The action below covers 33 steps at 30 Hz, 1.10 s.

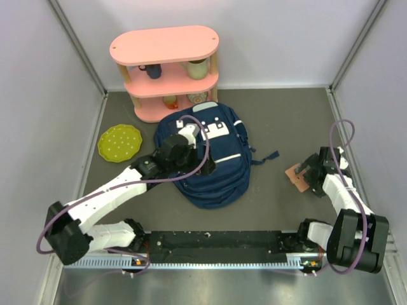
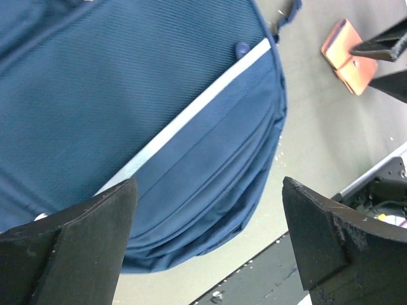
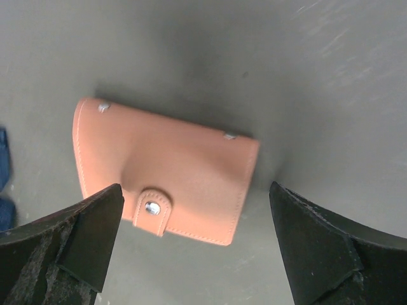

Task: Pack the student bag
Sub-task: Pick up the personal item from the center of the board.

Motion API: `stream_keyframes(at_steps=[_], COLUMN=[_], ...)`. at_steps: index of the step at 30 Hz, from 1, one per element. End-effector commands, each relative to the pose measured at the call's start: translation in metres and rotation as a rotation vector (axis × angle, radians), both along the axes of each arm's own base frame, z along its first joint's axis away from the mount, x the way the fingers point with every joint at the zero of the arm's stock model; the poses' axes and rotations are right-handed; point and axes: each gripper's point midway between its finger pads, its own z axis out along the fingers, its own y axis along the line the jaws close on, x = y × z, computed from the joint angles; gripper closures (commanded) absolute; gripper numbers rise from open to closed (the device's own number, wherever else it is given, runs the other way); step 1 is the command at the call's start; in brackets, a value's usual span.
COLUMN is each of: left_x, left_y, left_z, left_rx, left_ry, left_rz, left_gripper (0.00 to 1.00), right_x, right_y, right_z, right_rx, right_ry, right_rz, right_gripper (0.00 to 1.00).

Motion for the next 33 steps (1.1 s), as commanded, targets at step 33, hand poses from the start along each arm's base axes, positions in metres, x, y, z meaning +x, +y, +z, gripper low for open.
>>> stream_keyframes(at_steps=[33], left_x=[0.025], left_y=[-0.256], left_z=[-0.026], left_rx=[-0.285], left_ry=[0.198], left_rz=[-0.366], left_gripper=[0.01], right_x=[0.056], right_y=[0.004], right_z=[0.058], right_rx=[0.053], right_ry=[-0.286], right_rz=[0.114], right_gripper=[0.16])
